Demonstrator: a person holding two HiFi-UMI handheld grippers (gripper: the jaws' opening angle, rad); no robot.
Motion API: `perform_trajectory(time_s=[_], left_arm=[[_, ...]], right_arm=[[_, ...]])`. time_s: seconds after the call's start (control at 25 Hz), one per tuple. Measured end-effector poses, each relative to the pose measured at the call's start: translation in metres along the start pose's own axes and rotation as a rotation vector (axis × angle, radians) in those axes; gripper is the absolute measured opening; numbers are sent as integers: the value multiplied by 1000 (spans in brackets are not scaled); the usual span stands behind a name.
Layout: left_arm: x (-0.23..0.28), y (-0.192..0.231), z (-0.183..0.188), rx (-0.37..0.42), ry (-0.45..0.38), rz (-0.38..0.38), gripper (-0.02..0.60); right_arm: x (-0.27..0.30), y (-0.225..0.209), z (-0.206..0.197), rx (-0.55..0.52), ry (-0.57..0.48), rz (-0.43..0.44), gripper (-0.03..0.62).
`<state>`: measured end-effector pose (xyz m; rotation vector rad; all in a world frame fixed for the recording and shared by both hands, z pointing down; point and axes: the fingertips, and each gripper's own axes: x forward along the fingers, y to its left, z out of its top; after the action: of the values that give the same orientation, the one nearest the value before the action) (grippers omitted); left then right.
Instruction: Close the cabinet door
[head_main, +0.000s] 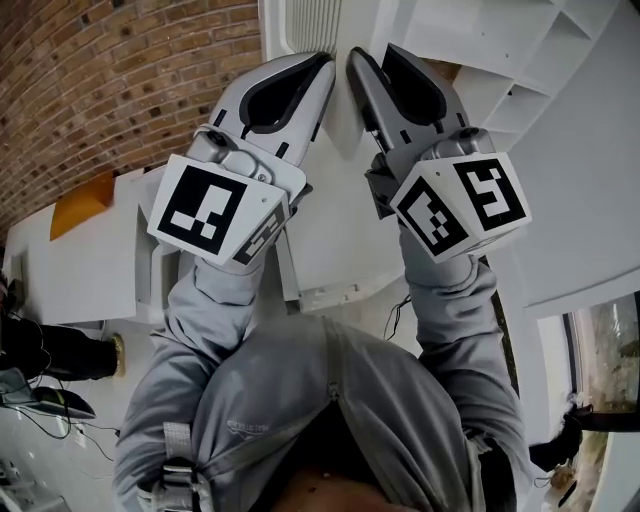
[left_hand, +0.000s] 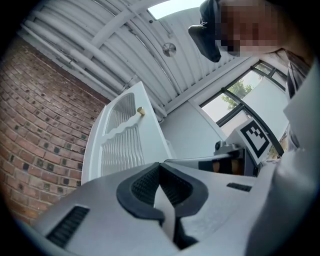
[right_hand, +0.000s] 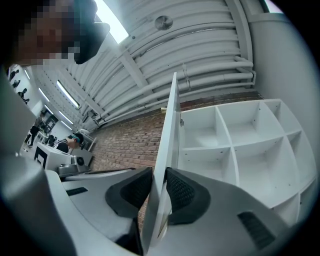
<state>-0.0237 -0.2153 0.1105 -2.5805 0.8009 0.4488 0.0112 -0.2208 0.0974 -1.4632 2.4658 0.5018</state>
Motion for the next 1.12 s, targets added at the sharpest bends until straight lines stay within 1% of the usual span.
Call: perform_trajectory(time_s=[0.16,0.32,0.44,0.6,0.84,0.96,1.12], left_arm=[[3,-3,-7,-14,8,-27,5],[11,-8,-16,-19,19,-49,5],[15,-10,-16,-20,22,-66,5],[26,-18,-15,-21,18,-83,5],[54,-20,-23,4,1,-73,5],[70,-21,-26,-16,-8,-77,5],[89,-24,-33,-28,-8,-50,5]], right_arm=[[0,-7,-2,-4,17,-13,104],[-2,-25,-6,20,23,-23,98],[-1,-32,-5,19,27,-28,97],[-3,-41,-4,45,24,1,94],[-1,-65,-9,51,24,51,94],[-1,-76,-12,65,20,79,94],[-3,-95,-12,83,26,104,92]])
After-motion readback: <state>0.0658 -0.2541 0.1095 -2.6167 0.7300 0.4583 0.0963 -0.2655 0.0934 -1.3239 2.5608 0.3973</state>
